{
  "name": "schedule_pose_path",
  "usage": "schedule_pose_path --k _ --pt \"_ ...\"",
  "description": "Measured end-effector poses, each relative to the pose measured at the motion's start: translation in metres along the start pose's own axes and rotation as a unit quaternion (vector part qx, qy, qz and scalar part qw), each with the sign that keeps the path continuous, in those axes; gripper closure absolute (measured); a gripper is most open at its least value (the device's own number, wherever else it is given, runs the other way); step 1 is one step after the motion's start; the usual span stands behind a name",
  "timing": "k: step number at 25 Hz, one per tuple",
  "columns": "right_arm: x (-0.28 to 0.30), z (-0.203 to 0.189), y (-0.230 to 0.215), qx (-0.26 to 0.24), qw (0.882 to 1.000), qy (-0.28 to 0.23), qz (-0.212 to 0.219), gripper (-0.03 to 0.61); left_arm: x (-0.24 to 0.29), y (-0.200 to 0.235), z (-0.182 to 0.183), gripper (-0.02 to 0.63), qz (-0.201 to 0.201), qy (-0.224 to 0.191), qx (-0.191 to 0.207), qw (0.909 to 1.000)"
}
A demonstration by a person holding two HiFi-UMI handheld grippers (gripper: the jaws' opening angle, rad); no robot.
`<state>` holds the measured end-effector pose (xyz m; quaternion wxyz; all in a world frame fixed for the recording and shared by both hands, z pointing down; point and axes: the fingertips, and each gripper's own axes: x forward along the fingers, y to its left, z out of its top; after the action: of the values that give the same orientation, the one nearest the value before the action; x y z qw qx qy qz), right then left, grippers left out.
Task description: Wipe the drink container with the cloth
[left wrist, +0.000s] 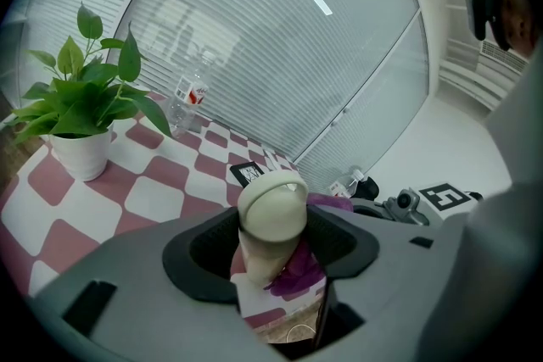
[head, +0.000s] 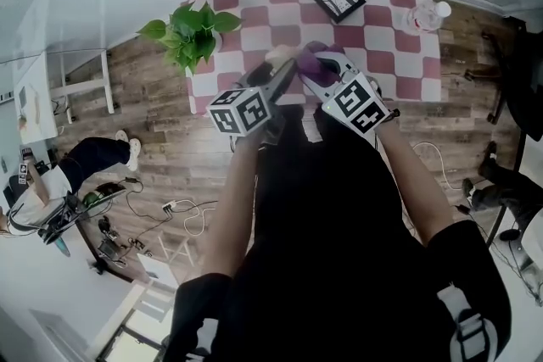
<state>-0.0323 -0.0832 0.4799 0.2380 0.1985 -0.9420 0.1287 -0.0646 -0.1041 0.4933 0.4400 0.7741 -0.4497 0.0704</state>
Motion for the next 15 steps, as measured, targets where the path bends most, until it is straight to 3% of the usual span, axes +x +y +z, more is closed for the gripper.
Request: schedule_pose_path --k 7,15 --pt "0.007 -0.012 0.000 -0.013 0.999 0.026 0.012 0.400 -0.003 0.003 -0.002 0.347 0.004 -0.004 -0.005 1.0000" --pt "0.001 -0.032 -0.001 -0.046 0.996 0.077 0.018 0.390 -0.001 0.004 0.000 0.347 0.004 -0.001 0.004 1.0000"
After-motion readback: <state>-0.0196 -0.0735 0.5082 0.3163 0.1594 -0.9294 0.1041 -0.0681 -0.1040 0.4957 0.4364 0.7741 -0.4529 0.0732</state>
